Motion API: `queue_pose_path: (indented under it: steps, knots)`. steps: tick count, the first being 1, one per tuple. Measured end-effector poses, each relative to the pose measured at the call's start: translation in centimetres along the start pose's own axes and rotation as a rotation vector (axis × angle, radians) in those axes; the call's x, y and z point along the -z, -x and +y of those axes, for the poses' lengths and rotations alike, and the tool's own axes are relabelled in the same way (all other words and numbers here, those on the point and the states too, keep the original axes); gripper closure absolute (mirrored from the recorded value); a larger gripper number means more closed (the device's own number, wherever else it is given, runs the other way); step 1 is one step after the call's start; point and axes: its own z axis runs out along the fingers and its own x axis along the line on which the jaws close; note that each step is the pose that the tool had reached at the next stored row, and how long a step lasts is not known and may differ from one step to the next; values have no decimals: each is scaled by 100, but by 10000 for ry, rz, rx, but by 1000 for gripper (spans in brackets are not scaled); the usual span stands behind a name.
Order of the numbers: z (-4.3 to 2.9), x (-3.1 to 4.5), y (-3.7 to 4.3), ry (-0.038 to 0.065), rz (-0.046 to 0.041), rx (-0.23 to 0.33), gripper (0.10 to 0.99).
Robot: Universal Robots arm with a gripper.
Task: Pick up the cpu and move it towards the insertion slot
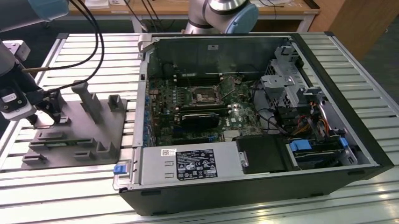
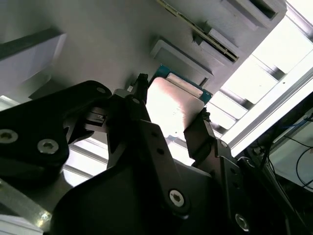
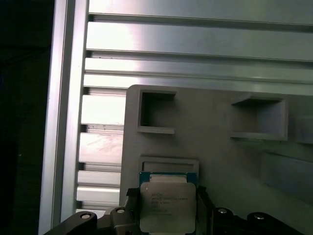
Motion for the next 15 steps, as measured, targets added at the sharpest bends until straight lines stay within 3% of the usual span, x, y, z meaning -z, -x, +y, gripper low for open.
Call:
queue_pose_path:
  steps: [15]
  knots:
    - [8, 151, 1, 0, 0, 0, 541]
